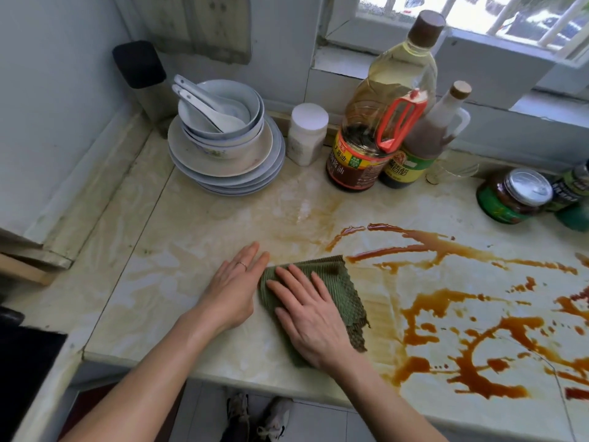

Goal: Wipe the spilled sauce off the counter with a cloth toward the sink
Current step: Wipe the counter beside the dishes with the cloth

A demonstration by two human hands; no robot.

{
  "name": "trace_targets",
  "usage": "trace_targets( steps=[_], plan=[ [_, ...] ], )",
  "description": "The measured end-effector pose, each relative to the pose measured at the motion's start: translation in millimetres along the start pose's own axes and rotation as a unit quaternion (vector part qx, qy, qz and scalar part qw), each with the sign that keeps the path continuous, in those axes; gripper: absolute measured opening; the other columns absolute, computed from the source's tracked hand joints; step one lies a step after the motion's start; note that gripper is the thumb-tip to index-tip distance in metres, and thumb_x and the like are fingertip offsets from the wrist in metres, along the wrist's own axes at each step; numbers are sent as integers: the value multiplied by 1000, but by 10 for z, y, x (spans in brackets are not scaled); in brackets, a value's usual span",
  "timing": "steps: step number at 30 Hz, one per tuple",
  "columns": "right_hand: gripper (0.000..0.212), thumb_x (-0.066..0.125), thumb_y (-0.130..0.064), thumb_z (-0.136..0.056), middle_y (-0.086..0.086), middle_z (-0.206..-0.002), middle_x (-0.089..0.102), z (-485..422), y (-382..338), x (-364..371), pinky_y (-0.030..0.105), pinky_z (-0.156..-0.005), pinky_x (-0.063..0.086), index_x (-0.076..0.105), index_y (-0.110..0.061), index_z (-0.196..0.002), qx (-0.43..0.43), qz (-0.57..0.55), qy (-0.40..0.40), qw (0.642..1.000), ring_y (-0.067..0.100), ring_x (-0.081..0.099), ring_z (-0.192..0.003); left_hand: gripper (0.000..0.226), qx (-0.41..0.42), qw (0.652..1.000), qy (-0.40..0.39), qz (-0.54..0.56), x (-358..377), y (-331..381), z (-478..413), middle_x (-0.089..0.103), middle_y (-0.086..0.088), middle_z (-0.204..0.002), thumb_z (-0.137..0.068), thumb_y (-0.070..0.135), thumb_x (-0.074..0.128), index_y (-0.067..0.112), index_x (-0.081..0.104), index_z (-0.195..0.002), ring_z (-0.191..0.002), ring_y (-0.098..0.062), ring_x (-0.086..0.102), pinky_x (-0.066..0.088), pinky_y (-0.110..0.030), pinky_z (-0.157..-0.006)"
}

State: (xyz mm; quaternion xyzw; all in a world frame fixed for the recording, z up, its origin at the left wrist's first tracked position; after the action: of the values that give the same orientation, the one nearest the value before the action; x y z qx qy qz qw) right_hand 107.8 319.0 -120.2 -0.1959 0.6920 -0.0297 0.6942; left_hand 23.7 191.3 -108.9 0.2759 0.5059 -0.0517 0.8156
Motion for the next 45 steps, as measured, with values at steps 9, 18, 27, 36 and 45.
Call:
trace_targets(
  steps=[9,18,27,36,45],
  plan=[
    [65,28,-48,-94,3,-161,17,171,509,-77,50,-116,9,27,-20,-153,262,70,56,961,23,10,-149,85,7,1000,6,10,-69,-15,6,-11,6,-159,-81,-11,32,29,7,-152,-146,-10,-3,8,-30,-120],
    [56,25,-47,-99,-5,-161,17,-309,596,-64,49,-117,9,24,-34,-153,186,85,29,978,20,9,-149,67,-11,995,94,9,-305,111,-125,24,0,-153,-88,1,38,16,17,-150,-135,-20,29,31,-28,-108],
    [56,37,-41,-92,-4,-158,29,-589,-1,98,58,-113,16,38,-30,-147,121,52,39,991,29,18,-147,71,-47,993,99,35,-351,73,-249,11,-6,-158,-85,-5,34,12,13,-151,-145,-20,15,19,-27,-116],
    [62,19,-58,-95,-10,-163,0,-754,648,-123,63,-111,-14,6,-41,-153,327,55,2,944,30,-18,-147,71,-36,997,65,-1,-326,203,-322,2,-4,-160,-86,-2,33,11,7,-151,-147,-16,6,10,-22,-115],
    [56,27,-53,-99,-11,-162,11,-1383,737,-273,58,-111,7,16,-40,-152,252,55,-10,966,28,7,-146,74,-19,999,30,-28,-398,128,-353,-2,4,-160,-85,-4,32,18,9,-152,-146,-11,7,17,-22,-114]
  ],
)
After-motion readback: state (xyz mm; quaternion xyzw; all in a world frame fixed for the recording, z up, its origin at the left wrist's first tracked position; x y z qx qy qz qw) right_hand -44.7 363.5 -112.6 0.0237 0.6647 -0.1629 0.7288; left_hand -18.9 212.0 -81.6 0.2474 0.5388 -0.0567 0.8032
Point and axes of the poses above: each hand's wrist, its own z-axis away from the middle knuckle, its own x-axis out of the palm, y = z × x, the point moved 5 cm from there along -z, towards the middle knuckle
